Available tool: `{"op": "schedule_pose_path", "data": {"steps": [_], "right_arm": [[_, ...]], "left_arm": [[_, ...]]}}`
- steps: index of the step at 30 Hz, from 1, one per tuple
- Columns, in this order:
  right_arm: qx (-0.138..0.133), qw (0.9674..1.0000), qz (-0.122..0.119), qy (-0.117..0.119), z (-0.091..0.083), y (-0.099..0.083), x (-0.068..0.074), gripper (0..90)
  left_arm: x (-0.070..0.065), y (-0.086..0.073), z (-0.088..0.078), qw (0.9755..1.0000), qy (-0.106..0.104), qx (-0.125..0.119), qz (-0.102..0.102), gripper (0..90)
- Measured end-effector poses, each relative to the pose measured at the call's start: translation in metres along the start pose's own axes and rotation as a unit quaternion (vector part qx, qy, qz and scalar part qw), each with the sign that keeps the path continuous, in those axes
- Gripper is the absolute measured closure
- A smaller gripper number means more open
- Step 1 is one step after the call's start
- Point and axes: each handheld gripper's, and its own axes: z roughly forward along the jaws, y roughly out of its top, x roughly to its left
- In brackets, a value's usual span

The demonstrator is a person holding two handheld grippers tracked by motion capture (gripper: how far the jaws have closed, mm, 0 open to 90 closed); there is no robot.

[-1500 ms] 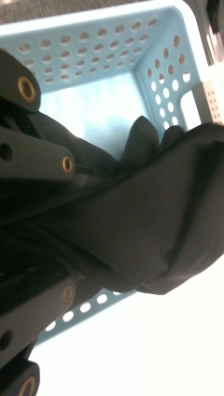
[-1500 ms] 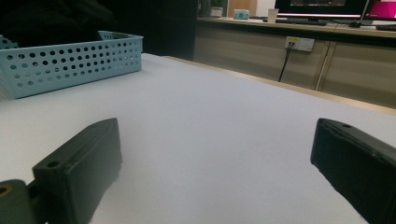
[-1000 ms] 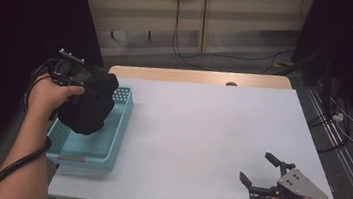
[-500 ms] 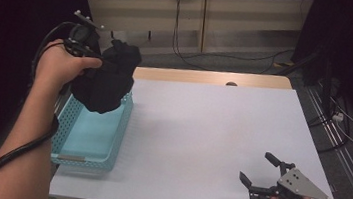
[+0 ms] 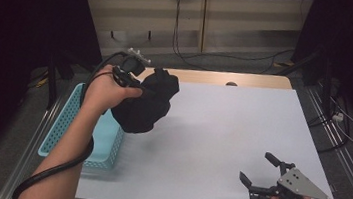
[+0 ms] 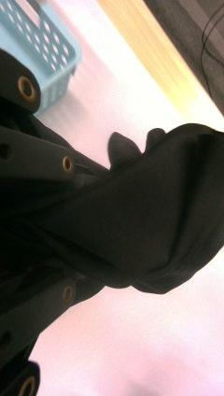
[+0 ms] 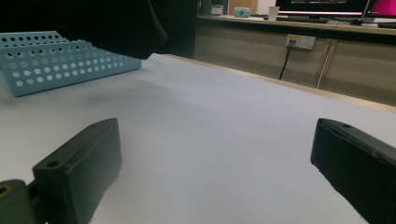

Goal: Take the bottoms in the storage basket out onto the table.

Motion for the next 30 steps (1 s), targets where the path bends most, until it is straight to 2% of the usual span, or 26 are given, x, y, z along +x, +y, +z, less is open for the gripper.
{"op": "schedule_pose_path", "data": {"steps": [14, 17, 22, 24, 26, 27, 29, 30], "right_arm": [[0.002, 1.0000, -0.003, 0.001, 0.001, 0.000, 0.000, 0.8], [0.003, 1.0000, -0.003, 0.002, 0.001, 0.000, 0.000, 0.8], [0.004, 1.0000, -0.002, 0.003, 0.001, 0.000, 0.000, 0.8], [0.006, 1.0000, -0.004, 0.003, 0.001, 0.000, 0.000, 0.8], [0.007, 1.0000, -0.005, 0.005, 0.001, -0.001, 0.000, 0.8], [0.007, 0.9999, -0.006, 0.004, 0.001, -0.001, 0.001, 0.8], [0.008, 0.9999, -0.007, 0.006, 0.002, -0.001, 0.001, 0.8], [0.009, 0.9999, -0.007, 0.006, 0.002, -0.001, 0.001, 0.8]], "left_arm": [[-0.038, -0.010, 0.063, 0.9984, -0.034, -0.016, 0.041, 71.3], [-0.045, -0.012, 0.075, 0.9978, -0.042, -0.029, 0.042, 71.2], [-0.057, -0.019, 0.095, 0.9969, -0.054, -0.027, 0.050, 70.0], [-0.061, -0.021, 0.100, 0.9965, -0.065, -0.025, 0.046, 68.3], [-0.064, -0.025, 0.105, 0.9956, -0.077, -0.026, 0.048, 63.6], [-0.066, -0.027, 0.108, 0.9956, -0.079, -0.029, 0.042, 58.1], [-0.067, -0.031, 0.111, 0.9962, -0.064, -0.034, 0.048, 44.8], [-0.066, -0.034, 0.112, 0.9967, -0.059, -0.033, 0.045, 36.2]]}}
